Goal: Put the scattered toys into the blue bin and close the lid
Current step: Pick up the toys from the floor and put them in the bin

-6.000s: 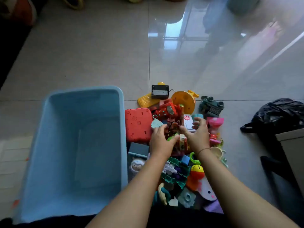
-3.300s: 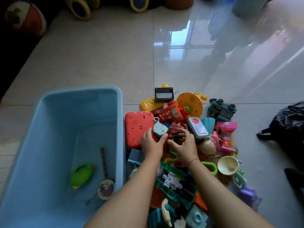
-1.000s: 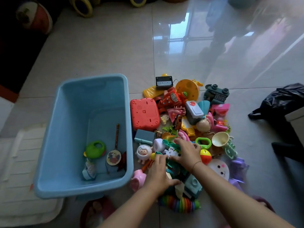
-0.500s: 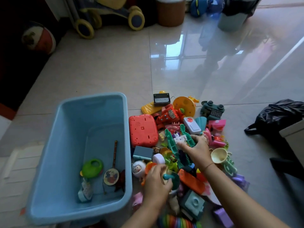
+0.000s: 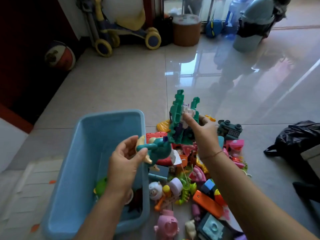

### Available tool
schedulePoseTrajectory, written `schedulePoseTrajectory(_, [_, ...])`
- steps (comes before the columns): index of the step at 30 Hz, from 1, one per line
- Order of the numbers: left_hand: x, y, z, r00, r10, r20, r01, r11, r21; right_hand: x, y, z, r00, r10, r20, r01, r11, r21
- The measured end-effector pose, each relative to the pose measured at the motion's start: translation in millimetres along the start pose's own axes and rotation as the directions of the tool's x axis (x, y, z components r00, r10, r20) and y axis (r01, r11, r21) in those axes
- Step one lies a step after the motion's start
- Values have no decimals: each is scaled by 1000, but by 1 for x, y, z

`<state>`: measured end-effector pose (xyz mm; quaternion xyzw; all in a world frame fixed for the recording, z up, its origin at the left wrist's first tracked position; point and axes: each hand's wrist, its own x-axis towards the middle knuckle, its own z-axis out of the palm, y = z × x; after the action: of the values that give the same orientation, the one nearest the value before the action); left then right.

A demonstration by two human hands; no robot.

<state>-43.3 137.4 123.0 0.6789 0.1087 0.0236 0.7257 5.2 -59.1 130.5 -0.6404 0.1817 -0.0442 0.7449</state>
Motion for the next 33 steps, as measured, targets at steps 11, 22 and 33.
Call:
schedulePoseTrajectory(11, [35,4,-71,831,-466,305,549,597,-585,-3,14,31,997,73,-22,-71,994,85])
schedulePoseTrajectory(22, [47,8,-40,754,-462,467,655,474,-588,11,21,-22,989,98,-115,-92,994,57])
schedulePoseTrajectory(33, [51,-3,-16,750,-481,455,656,452,-604,18,-6,-61,802,-571,-178,260,600,-757])
